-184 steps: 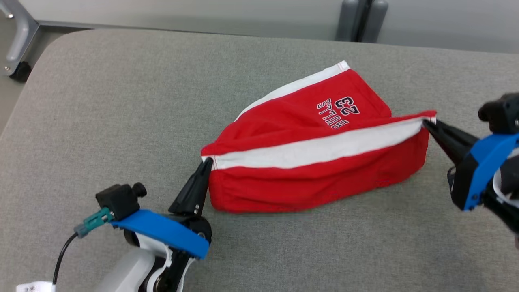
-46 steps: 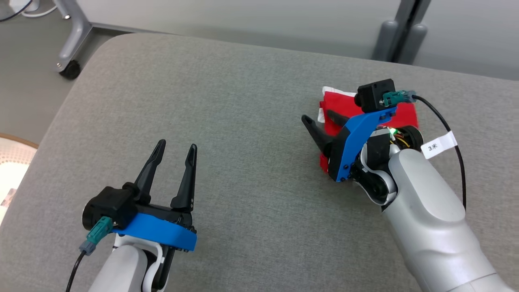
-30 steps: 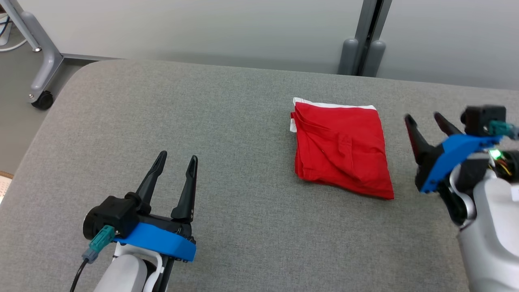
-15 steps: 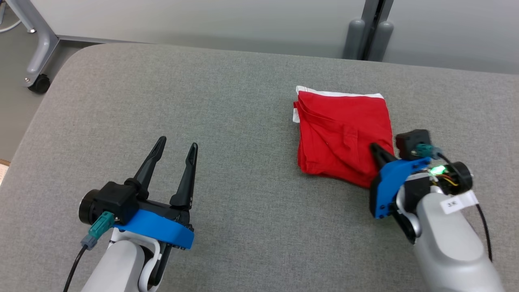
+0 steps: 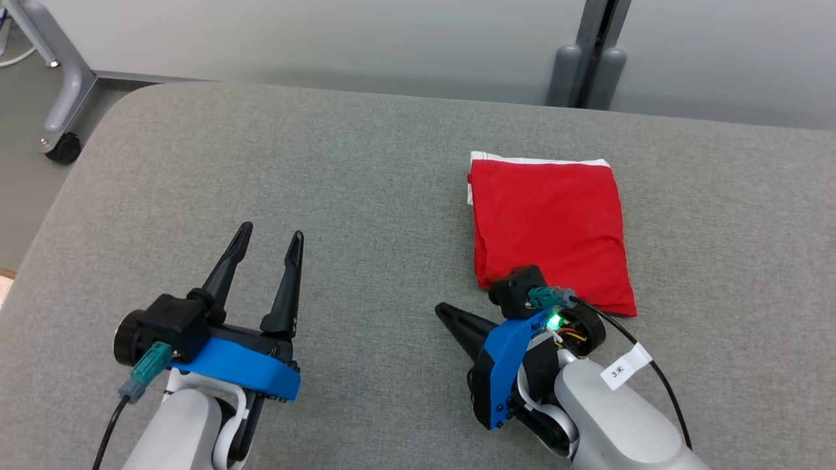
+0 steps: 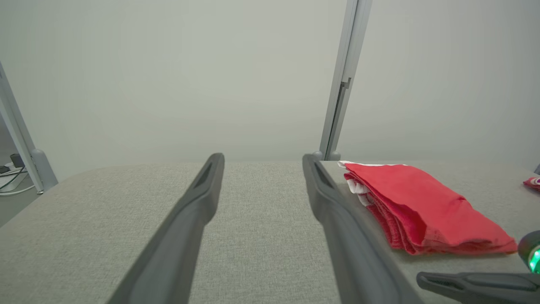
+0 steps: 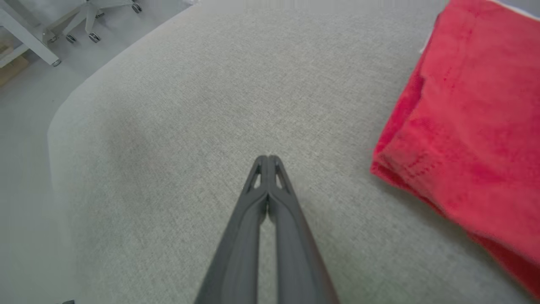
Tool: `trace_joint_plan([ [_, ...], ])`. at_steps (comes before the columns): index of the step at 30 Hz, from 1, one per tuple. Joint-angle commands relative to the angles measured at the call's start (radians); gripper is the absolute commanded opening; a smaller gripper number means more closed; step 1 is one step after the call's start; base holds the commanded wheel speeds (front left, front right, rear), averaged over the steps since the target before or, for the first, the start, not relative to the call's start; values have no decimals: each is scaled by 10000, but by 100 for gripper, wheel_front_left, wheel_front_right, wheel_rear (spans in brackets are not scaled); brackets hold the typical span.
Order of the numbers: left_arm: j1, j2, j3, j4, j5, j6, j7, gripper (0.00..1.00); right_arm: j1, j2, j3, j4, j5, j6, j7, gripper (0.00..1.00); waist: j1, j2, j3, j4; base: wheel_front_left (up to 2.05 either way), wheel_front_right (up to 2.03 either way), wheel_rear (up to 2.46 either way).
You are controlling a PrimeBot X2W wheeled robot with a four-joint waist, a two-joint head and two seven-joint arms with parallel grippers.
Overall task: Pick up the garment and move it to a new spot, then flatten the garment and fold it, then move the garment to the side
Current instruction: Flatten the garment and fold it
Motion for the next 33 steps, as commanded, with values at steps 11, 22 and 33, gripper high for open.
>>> trace_joint_plan([
  [11, 739, 18, 918, 40, 300, 54, -20, 100, 1475, -345, -1867, -2434, 404, -1, -2254, 100, 0, 0, -629, -802, 0, 0, 0],
  [22, 1401, -46, 1730, 194, 278, 218, -20, 100, 3588, -251, -5869, -4636, -1771, -1, -2135, 100, 0, 0, -1032, -1352, 0, 0, 0],
  [33, 1664, -145, 2322, 757, 176, 248, -20, 100, 4861, -61, -7476, -5853, -2429, -1, -1666, 100, 0, 0, -1429, -1643, 0, 0, 0],
])
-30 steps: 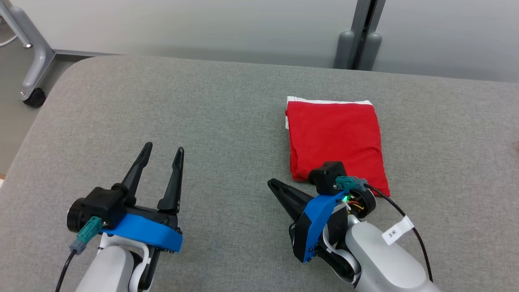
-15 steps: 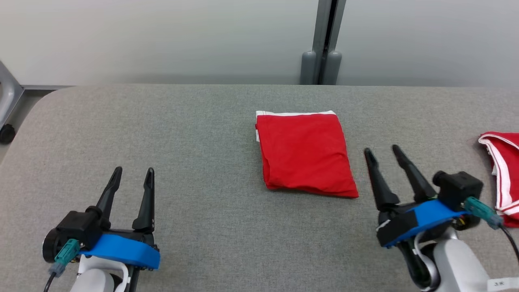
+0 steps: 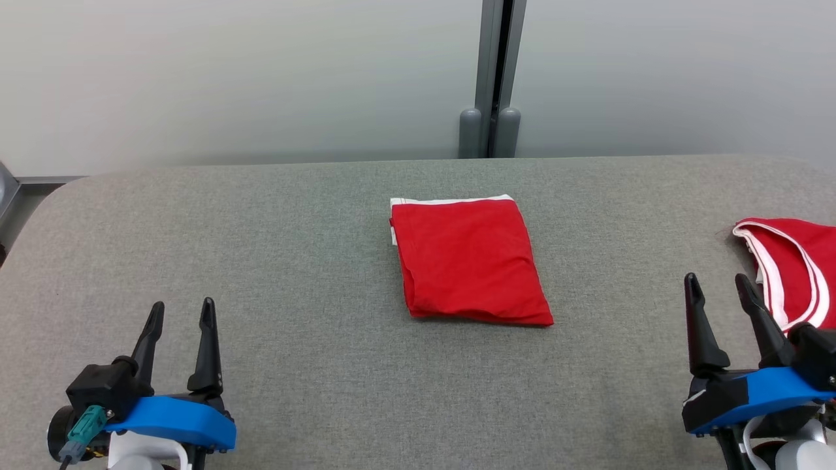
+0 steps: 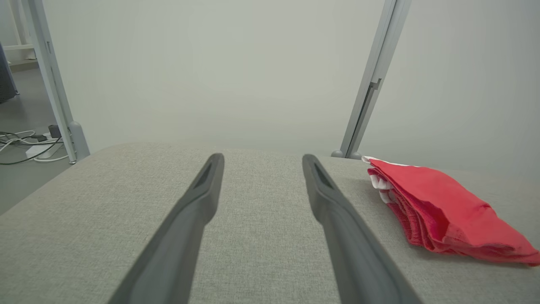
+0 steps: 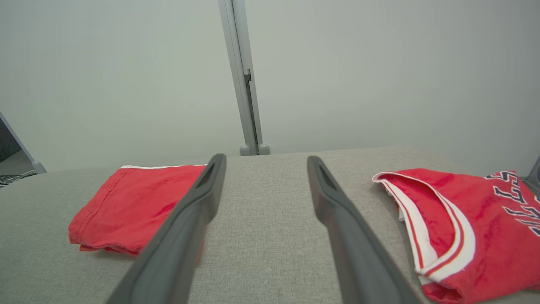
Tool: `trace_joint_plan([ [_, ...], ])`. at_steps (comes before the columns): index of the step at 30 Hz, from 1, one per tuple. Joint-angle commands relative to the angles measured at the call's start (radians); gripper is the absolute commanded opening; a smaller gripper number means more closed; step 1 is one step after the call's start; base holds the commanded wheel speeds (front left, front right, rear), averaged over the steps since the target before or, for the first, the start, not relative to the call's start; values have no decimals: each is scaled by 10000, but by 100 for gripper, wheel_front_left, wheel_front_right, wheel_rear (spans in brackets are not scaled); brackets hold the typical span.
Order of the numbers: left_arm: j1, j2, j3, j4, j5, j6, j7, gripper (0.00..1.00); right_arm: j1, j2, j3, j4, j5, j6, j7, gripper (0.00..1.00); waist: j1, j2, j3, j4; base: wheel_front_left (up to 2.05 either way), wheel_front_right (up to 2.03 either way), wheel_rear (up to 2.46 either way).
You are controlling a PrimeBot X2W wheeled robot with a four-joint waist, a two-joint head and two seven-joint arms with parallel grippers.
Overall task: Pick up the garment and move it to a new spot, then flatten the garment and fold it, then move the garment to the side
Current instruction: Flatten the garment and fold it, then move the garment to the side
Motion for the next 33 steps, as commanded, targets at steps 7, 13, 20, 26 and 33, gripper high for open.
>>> trace_joint_plan([
  [7, -9, -1, 107, 311, 146, -59, -22, 100, 389, -56, 311, -142, -140, 1, 52, 100, 1, -1, -148, -27, 0, 0, 0],
  [13, -66, -42, 81, 431, 193, -114, -22, 100, 478, -135, 456, 129, -52, 1, -71, 100, 1, -1, -157, 42, 0, 0, 0],
  [20, -154, -20, 71, 532, 253, -172, -22, 100, 421, -156, 564, 545, 84, 1, -188, 100, 1, -1, -160, 80, 0, 0, 0],
  [26, -254, -11, 30, 589, 284, -198, -22, 100, 295, -194, 635, 810, 199, 1, -259, 100, 1, -1, -165, 46, 0, 0, 0],
  [33, -313, -61, -7, 630, 312, -218, -22, 100, 227, -175, 705, 1066, 262, 1, -250, 100, 1, -1, -123, 86, 0, 0, 0],
])
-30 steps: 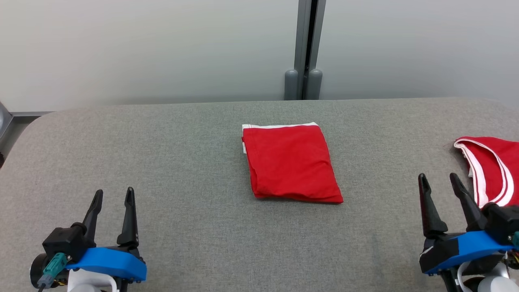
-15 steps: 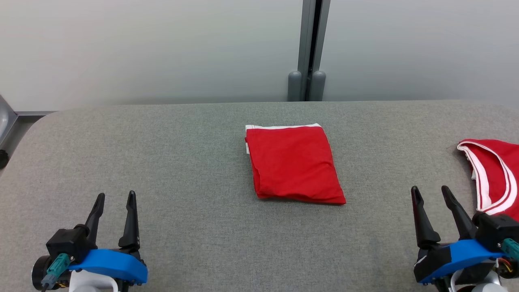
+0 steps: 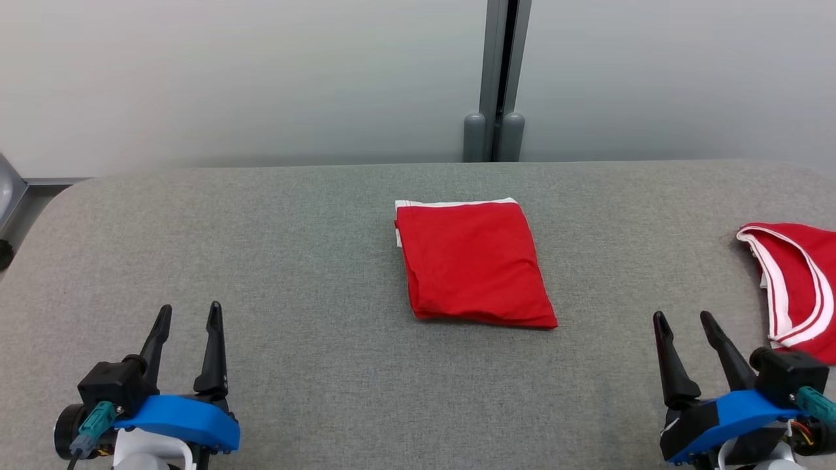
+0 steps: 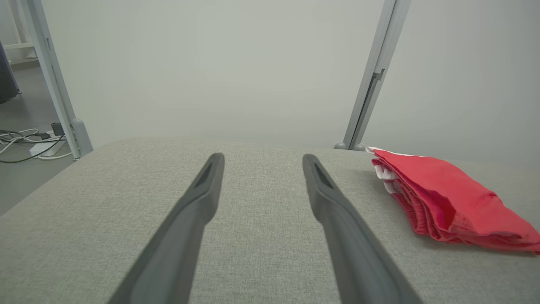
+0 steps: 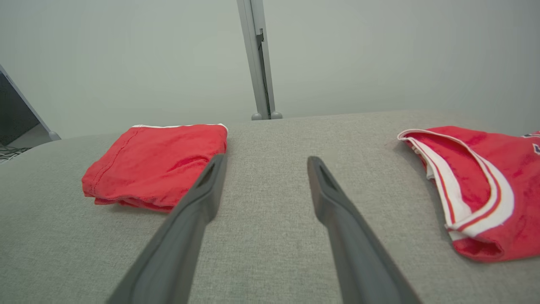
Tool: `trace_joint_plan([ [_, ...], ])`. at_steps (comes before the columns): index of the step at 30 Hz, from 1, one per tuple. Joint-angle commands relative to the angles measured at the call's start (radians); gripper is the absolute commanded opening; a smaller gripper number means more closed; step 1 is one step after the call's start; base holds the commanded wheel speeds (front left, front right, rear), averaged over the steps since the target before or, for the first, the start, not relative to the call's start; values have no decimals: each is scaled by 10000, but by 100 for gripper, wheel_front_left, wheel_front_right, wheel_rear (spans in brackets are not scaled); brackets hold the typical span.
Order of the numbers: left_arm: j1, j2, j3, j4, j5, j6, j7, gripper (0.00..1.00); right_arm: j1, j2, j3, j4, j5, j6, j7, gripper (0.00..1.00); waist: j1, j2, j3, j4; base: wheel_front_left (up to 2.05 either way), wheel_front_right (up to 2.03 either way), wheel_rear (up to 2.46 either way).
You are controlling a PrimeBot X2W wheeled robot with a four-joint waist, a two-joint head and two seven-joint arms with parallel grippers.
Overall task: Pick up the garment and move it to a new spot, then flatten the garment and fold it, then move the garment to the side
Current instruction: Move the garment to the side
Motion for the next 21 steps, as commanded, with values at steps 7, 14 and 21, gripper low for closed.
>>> trace_joint_plan([
  [7, -413, 0, -204, -37, 91, -78, -20, 100, -865, 62, 231, 375, 179, 1, 1164, 100, 0, -1, 373, 273, 0, 0, 0],
  [14, -918, -28, -440, -258, 125, -123, -22, 100, -3460, 188, 109, 1662, 510, 3, 3398, 100, 0, -1, 1088, 616, 0, 0, 0],
  [21, -1583, -207, -891, -372, 147, -157, -22, 100, -5724, 189, -173, 3984, -64, 3, 4711, 100, 0, -1, 1742, 1329, 0, 0, 0],
])
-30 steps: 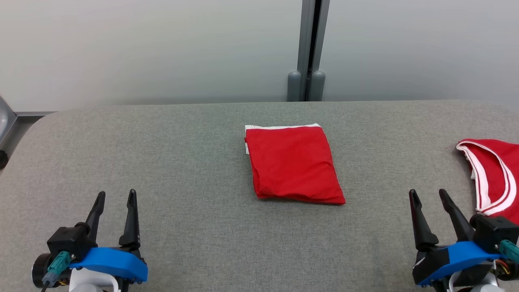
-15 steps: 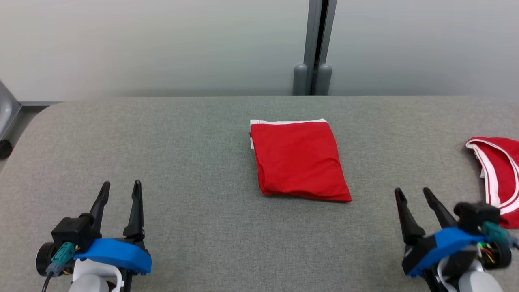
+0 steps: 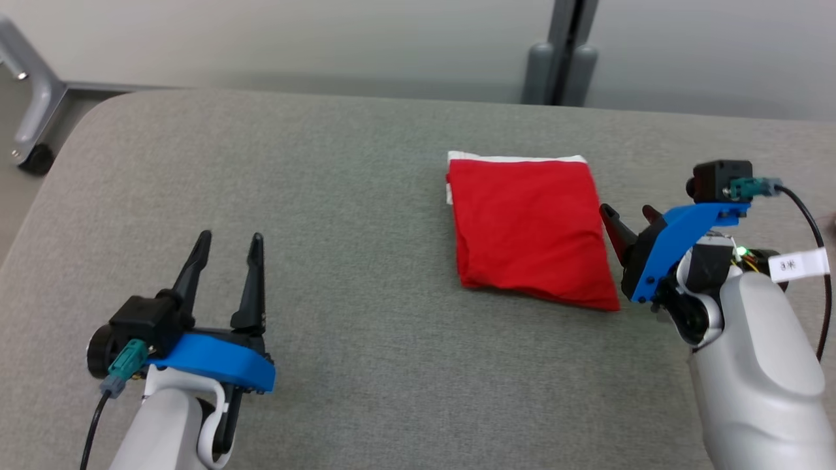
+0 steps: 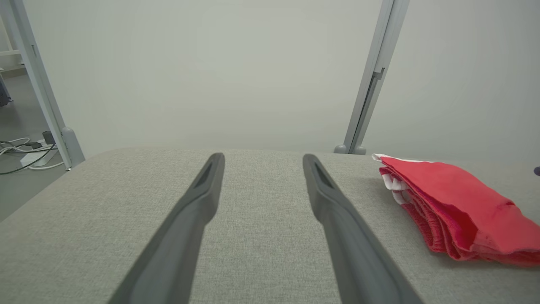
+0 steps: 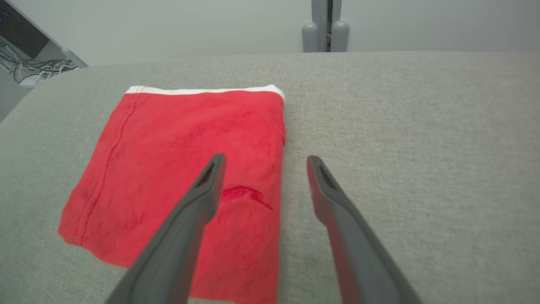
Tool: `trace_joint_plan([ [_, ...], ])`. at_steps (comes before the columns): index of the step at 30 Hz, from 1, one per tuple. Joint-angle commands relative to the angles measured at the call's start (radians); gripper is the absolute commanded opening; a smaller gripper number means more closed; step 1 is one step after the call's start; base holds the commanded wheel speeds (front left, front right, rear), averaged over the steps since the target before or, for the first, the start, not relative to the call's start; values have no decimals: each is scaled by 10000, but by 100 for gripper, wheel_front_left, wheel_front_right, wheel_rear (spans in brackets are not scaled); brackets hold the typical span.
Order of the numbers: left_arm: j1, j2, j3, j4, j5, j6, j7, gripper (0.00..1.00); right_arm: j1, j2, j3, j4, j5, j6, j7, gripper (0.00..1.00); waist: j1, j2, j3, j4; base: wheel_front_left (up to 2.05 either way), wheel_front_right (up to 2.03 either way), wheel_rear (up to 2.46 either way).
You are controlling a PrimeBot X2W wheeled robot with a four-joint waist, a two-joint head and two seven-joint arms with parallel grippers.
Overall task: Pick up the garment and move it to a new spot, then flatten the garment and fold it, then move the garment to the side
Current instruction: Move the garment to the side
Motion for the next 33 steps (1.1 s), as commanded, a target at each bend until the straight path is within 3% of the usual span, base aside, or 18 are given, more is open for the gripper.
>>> trace_joint_plan([
  [1, -322, -58, -136, -40, 51, -84, -22, 100, -508, -10, -121, 587, -173, 1, 150, 100, -2, 0, 390, 426, 0, 0, 0],
  [11, -736, -145, -650, -177, -52, -88, -22, 100, -1856, -13, -1492, 3343, -835, 1, -347, 100, -2, 0, 799, 993, 0, 0, 0],
  [16, -787, -187, -736, -204, -75, -89, -22, 100, -2170, 16, -1470, 5027, -961, 1, -1, 100, -2, 0, 777, 1082, 0, 0, 0],
  [17, -789, -198, -754, -208, -72, -90, -20, 100, -2251, 51, -1317, 5211, -891, 3, -33, 97, -2, 0, 763, 1084, 0, 0, 0],
  [18, -780, -190, -755, -211, -73, -90, -22, 100, -2340, 57, -1220, 5308, -891, 3, -183, 34, -2, 0, 748, 1066, 0, 0, 0],
  [19, -740, -168, -752, -221, -77, -90, -22, 100, -2553, 44, -792, 5424, -999, 4, -326, 0, -2, 0, 706, 989, 0, 0, 0],
  [27, -369, -116, -572, -312, -71, -91, -22, 100, -3372, -391, 1373, 5018, -1281, 1, -278, 0, -2, 0, 420, 178, 0, 0, 0],
  [33, -110, -90, -310, -468, -53, -90, -22, 100, -3805, -1150, 3772, 4007, -91, -1, 777, 0, -2, 0, 292, -900, 0, 0, 0],
])
